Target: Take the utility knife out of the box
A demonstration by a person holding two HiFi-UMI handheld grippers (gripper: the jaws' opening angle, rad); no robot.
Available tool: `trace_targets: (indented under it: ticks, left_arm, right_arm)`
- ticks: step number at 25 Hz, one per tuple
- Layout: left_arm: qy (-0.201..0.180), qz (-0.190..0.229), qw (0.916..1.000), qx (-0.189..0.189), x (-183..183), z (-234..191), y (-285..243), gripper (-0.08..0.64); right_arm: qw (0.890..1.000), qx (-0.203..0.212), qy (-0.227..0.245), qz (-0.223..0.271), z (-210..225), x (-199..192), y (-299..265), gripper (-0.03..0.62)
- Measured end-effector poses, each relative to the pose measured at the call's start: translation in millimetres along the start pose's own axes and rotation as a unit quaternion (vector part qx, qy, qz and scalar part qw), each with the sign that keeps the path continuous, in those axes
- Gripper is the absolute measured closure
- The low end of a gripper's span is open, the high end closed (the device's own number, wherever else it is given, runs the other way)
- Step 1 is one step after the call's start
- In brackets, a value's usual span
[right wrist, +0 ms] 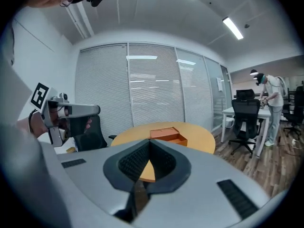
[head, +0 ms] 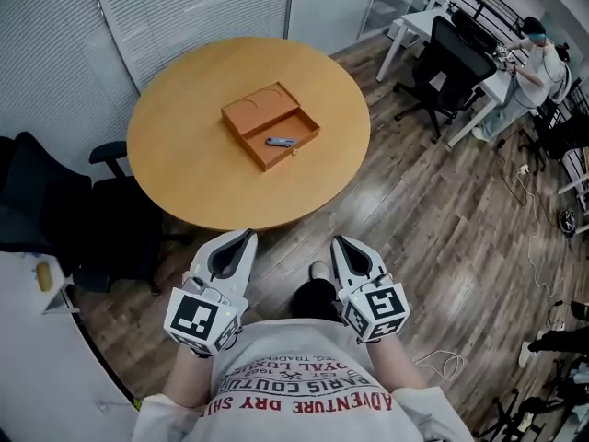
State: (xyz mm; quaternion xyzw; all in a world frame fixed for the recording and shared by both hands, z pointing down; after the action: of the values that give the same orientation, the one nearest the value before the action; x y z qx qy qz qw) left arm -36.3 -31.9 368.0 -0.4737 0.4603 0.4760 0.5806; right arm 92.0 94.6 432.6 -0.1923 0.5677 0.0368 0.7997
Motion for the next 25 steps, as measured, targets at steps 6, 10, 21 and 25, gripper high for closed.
trace_targets:
  ticks: [6,10,21,25]
  left_arm:
    - [0.014,-0.016,0.9964,0.082,7.8,-16.2,-77.8,0.566]
    - [0.01,-0.025,0.991,0.131,19.3,-23.0,-132.0,0.566]
    - [0.036,-0.062,0.9795,0.188,9.4,-52.2,-221.8,0.566]
    - [0.05,-0.066,0.9743,0.21,-4.3,-89.1,-221.2,0.566]
  right_arm:
    - [0.996,0.078,0.026,-0.017,65.5,52.4,-60.1,0.584]
    - [0.993,0.108,0.04,-0.027,118.6,88.2,-92.9,0.584]
    - [0.982,0.16,0.041,-0.089,186.2,120.7,-186.5,0.584]
    - [0.977,0.176,0.049,-0.108,171.5,116.0,-227.5,0.584]
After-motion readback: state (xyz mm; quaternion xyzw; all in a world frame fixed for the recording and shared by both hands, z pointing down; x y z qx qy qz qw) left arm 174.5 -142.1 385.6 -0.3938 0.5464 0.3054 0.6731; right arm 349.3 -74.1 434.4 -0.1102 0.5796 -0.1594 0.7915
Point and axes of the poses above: the fingertips, and each gripper's own axes: y backward along the fingers, z to its right, x out of its top, the point moved 3 cm from there along y, backward along the fingers, and after that the axes turned 11 degrees about -y, right-handed, at the moved point
